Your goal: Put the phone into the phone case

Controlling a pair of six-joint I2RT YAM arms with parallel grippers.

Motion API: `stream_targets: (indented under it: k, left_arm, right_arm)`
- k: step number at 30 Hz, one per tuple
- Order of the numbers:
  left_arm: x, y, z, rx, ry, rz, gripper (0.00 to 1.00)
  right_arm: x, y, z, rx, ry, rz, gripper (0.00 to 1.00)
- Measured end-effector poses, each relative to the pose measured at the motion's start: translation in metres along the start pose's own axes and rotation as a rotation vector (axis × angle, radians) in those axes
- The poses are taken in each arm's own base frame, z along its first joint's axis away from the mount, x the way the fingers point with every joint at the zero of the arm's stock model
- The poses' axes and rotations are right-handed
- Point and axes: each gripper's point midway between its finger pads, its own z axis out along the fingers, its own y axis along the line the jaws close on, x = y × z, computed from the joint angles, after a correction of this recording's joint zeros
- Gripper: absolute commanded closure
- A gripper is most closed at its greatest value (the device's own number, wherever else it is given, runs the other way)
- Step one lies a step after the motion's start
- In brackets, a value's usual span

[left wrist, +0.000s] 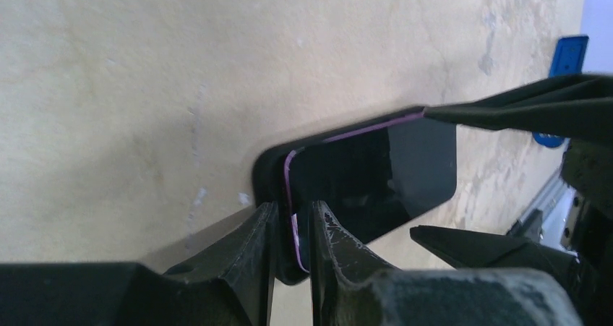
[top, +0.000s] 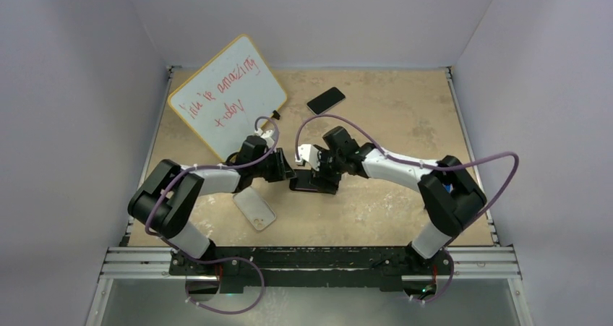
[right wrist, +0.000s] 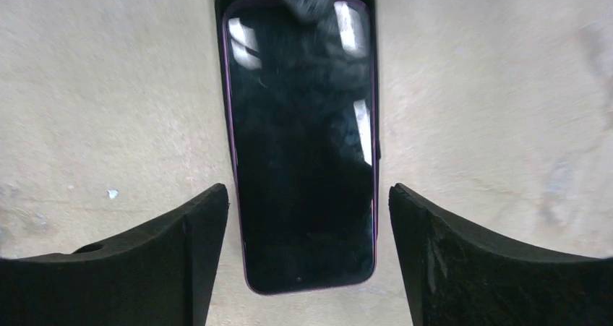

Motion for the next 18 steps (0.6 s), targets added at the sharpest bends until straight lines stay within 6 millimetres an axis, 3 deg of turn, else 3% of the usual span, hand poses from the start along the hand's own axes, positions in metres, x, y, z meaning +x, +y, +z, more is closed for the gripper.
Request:
stream_targets:
  k: [7,13,18]
  left_arm:
    - [0.015,-0.013,-0.002,0.041,0.057,-0.002,0.75]
    - [0.017,-0.012,-0.003,0.036,0.063,-0.004,0.73]
    - [0.018,-0.014,-0.009,0.025,0.064,0.001,0.64]
  right_arm:
    - [-0.047,-0.005,-0.035,0.111,-0.192,-0.009,0.1]
    - [-0.042,-0.015,-0.049,0.245,-0.215,0.211,0.14]
    - [-0.022,-0.038,-0.068,0.489,-0.186,0.639,0.15]
